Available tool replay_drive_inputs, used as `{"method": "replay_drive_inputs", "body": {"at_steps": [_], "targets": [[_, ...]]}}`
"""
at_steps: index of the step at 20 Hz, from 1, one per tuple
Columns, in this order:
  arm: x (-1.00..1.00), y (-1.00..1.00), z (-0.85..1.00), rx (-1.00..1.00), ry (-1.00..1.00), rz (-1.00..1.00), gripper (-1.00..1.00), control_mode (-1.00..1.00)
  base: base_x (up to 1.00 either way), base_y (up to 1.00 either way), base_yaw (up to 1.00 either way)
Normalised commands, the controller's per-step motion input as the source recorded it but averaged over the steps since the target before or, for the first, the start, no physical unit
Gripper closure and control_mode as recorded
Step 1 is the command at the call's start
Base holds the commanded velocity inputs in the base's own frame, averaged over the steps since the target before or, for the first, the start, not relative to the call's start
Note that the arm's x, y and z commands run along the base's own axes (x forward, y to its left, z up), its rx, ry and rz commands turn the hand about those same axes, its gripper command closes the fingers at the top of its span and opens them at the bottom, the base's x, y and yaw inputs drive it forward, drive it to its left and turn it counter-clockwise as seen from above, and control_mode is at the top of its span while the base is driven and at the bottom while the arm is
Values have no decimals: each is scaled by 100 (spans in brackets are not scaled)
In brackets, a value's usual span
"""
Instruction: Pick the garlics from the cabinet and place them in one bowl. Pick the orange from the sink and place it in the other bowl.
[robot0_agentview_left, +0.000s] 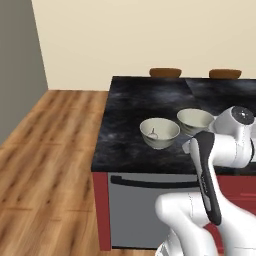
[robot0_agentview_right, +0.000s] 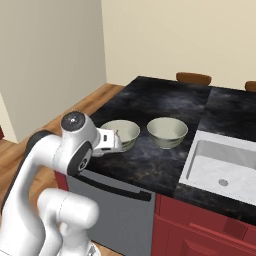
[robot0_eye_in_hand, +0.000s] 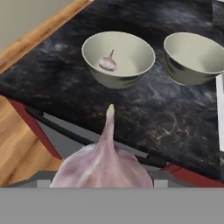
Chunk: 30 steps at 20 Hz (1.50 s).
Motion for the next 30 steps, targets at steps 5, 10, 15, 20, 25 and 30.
{"method": "replay_drive_inputs", "body": {"at_steps": [5,10,15,20,25,30], "targets": [[6,0,45,10,0,-7,100,-100,0,0,0],[57,0,8,3,2,-11,100,-100,0,0,0],[73,0,-4,2,5,-10,100,-100,0,0,0],[65,0,-17,5,5,-5,100,-100,0,0,0],[57,0,-38,5,9,0,100,-100,0,0,0],[52,2,-33,0,5,0,100,-100,0,0,0]]}}
